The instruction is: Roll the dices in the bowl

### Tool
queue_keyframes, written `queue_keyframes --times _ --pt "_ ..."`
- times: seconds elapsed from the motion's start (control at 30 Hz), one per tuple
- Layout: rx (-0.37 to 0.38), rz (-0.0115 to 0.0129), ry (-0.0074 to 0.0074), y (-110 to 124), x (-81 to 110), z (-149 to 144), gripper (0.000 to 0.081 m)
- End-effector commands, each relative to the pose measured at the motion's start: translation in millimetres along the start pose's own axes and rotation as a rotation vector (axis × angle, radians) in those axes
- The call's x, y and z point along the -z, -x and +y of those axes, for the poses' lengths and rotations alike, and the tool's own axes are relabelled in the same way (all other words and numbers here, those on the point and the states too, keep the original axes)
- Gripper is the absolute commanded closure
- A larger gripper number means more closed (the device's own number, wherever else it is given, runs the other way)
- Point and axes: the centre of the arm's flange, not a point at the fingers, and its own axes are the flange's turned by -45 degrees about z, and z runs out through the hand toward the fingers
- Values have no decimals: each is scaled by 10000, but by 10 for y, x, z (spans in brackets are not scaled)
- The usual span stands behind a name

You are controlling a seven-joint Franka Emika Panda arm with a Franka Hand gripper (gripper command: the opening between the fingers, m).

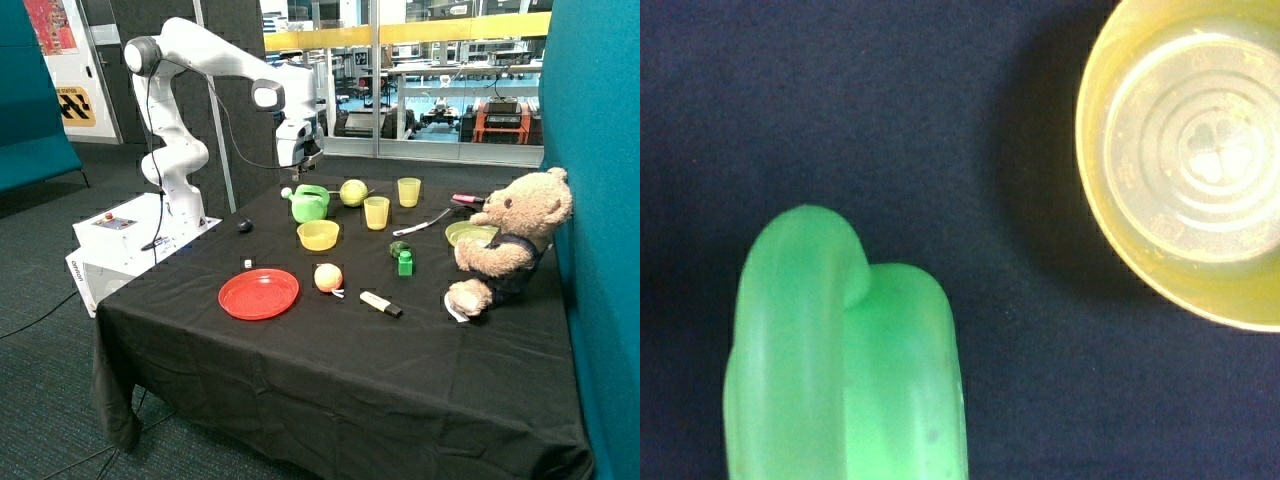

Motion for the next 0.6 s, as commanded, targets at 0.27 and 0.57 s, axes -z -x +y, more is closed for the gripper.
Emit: queue_keyframes --times 0.27,0.57 --pt "3229 -15 24 44 -38 -284 724" --pt "3951 -16 23 117 -45 -558 694"
